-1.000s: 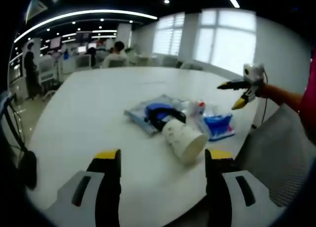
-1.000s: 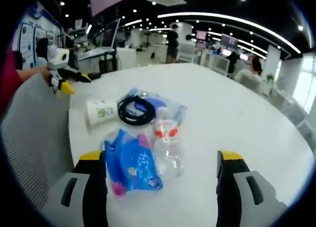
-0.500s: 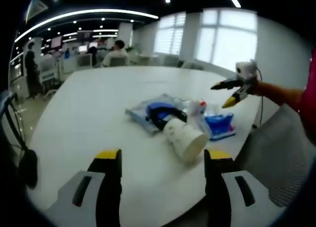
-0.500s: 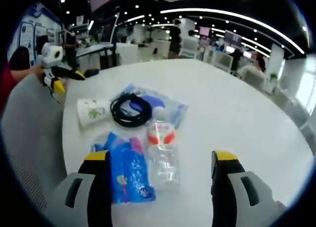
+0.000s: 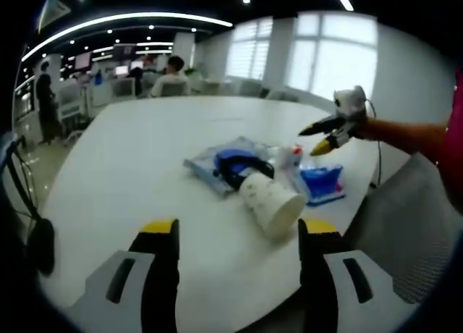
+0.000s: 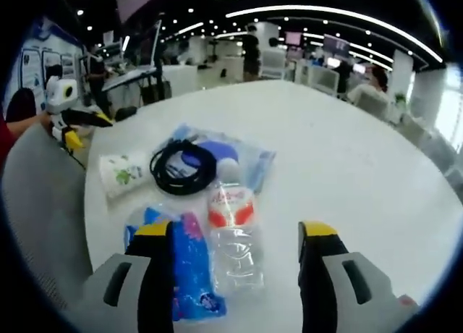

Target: Arrange the tabletop items into an orderly group along one side of the table until the central work area is clear of visible clutter.

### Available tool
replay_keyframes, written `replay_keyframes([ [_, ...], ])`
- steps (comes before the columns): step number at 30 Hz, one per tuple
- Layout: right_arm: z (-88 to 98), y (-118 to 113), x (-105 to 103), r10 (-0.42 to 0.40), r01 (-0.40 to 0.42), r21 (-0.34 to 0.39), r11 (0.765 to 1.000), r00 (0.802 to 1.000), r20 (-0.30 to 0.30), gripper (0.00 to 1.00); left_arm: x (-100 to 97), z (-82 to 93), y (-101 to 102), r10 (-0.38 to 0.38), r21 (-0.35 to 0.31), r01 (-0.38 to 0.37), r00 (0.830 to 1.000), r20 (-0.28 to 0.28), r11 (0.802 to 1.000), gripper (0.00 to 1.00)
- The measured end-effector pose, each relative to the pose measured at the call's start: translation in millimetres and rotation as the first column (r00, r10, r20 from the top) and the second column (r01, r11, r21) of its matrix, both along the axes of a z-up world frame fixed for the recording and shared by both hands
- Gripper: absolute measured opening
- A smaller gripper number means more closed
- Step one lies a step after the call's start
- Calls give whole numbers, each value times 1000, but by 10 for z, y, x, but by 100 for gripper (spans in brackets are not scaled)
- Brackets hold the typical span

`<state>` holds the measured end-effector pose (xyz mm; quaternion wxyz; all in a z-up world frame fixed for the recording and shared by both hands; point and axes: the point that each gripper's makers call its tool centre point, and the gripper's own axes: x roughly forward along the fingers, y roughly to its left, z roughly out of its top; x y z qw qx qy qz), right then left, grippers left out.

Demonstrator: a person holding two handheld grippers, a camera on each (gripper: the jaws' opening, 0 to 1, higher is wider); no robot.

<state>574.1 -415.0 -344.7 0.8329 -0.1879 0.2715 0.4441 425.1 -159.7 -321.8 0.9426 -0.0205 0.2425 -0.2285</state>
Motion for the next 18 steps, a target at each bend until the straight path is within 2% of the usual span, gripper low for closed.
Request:
replay_keyframes([
  [4,-118,11,22,-2,1,-29,1000,1000,-25,67,0,-4,3,1,-2,-1,1000,-2,1000,63],
  [13,-268,14,79,-8,6,-86,996,1000,-22,64,-3,-4,7,8,-11,-8,1000,-3,1000,63],
  [18,-265,71,108,-19,17,-66,998,999,-29,61,-4,-11,9,9,-10,-9,1000,-7,1000,63],
])
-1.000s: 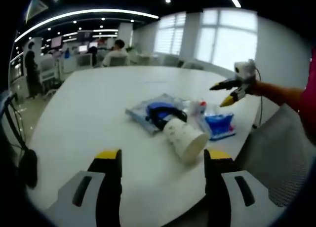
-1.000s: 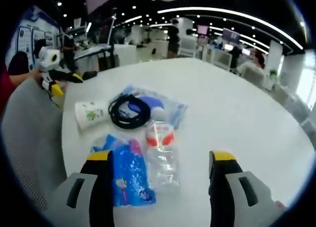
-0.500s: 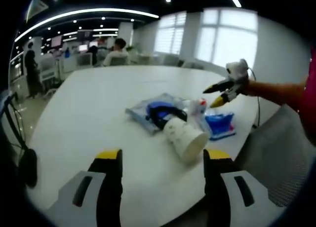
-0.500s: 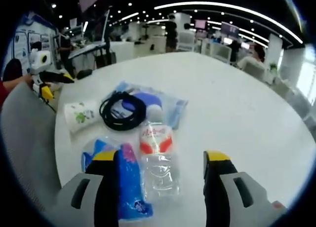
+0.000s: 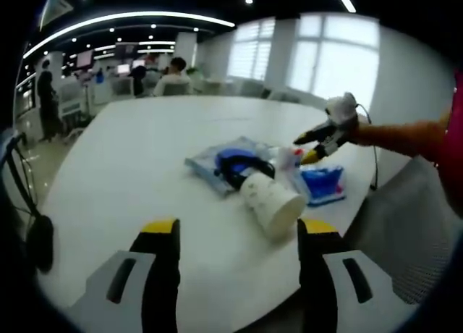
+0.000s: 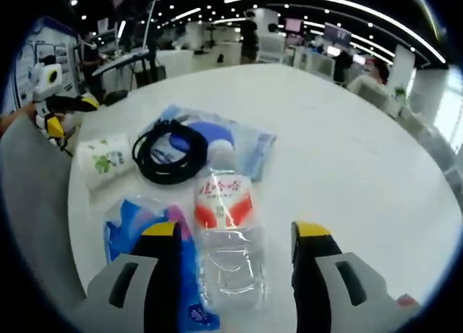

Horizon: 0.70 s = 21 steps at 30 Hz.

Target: Arrange the tabletop items into an orderly group along one side of the table until the central work area is clear of visible clutter.

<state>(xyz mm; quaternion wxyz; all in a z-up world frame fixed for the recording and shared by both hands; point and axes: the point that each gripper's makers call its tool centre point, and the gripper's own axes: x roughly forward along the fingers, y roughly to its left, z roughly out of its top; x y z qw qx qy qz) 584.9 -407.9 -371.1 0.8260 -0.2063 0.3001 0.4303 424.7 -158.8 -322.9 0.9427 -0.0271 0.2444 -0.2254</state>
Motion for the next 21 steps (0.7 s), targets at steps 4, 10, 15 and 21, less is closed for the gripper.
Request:
replay_keyframes([
  [4,-13,76,22,0,0,14,1000,1000,-9,60,0,-3,0,1,0,-1,1000,-1,1000,63],
  [10,-43,166,18,8,-8,20,1000,1000,-22,57,0,-4,0,2,0,-2,1000,-3,1000,63],
  [15,-67,234,39,17,-16,24,1000,1000,-24,56,3,-3,2,6,-3,-6,1000,-2,1000,63],
  [21,-84,287,46,25,-25,24,999,999,-27,52,7,7,6,11,-5,-11,1000,1,1000,63],
])
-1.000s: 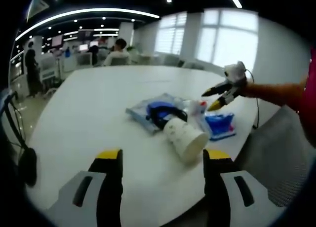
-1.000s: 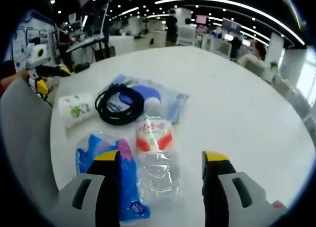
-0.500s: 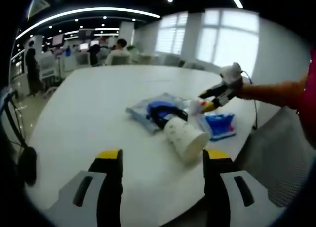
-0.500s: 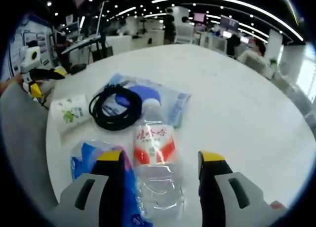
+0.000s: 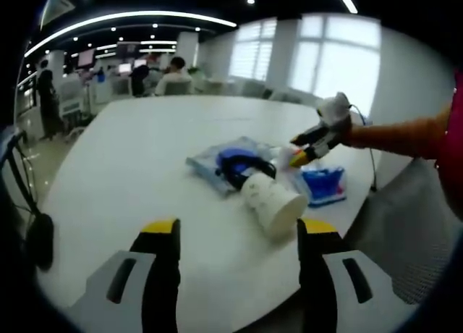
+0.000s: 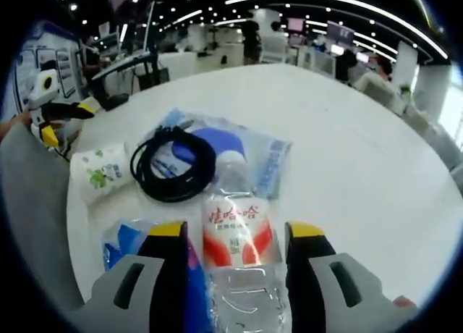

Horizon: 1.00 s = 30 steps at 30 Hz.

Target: Arrange the tabletop items into an orderly group along one side of the table until the central work area is clear of visible clutter.

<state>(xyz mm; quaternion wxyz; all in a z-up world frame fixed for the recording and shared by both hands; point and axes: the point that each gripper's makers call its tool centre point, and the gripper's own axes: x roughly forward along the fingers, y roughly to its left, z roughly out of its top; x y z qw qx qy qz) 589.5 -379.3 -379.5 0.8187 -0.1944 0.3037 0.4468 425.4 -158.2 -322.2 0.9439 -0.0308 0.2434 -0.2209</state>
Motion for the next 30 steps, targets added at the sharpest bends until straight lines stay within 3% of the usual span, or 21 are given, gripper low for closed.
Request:
replay_keyframes([
  [7,-24,-34,6,51,-49,-64,997,998,33,50,3,3,-9,2,-5,-2,1000,-1,1000,63],
  [30,-74,13,24,72,-68,-94,993,996,44,45,-6,10,-8,1,1,-1,1000,-3,1000,62],
])
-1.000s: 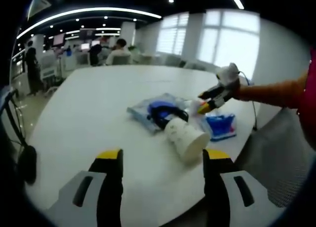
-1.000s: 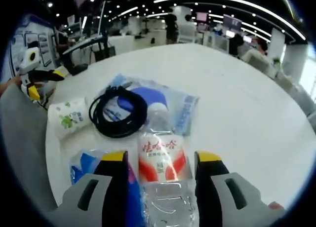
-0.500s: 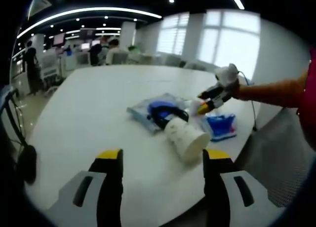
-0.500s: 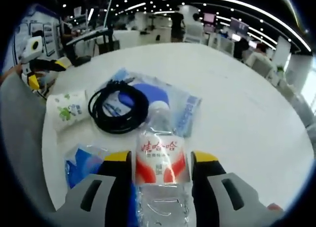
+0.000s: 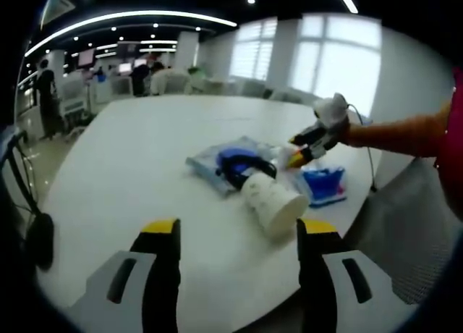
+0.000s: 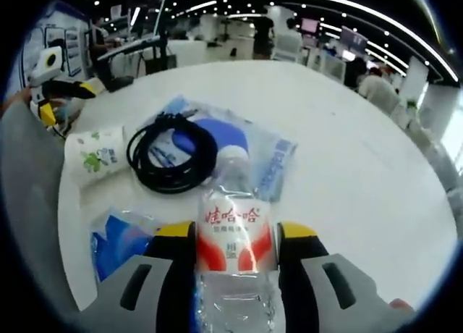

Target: Arrange the tabletop items into an orderly group along one side of the table until the central work area is clear of visible clutter.

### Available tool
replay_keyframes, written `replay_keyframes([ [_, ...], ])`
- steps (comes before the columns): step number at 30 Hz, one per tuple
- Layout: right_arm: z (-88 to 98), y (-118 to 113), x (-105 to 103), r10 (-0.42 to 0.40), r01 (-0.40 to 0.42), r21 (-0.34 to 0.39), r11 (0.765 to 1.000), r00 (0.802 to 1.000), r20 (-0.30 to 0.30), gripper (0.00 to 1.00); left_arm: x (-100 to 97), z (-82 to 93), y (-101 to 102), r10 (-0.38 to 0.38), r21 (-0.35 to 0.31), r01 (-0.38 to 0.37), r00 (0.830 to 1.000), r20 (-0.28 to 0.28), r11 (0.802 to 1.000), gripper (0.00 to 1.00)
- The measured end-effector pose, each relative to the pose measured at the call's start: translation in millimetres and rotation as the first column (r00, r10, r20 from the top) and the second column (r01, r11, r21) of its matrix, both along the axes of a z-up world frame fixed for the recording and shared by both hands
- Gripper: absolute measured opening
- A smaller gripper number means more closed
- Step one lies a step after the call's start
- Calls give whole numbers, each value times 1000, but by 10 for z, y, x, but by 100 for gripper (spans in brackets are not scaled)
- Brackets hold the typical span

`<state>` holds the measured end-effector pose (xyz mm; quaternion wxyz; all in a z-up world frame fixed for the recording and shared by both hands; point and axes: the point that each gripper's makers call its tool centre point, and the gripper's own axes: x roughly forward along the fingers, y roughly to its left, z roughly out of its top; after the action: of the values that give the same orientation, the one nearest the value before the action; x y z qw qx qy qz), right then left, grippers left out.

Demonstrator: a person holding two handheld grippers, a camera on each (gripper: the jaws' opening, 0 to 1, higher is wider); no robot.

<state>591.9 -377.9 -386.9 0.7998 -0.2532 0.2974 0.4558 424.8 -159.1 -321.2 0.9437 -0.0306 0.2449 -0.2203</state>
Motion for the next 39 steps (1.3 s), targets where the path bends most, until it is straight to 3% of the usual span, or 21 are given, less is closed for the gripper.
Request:
replay_keyframes([
  [11,5,15,9,15,-14,-15,1000,1000,8,43,0,-2,11,3,-4,-3,1000,3,1000,62],
  [39,152,-2,-5,8,-10,47,999,999,37,38,16,20,0,-4,9,4,1000,10,1000,62],
])
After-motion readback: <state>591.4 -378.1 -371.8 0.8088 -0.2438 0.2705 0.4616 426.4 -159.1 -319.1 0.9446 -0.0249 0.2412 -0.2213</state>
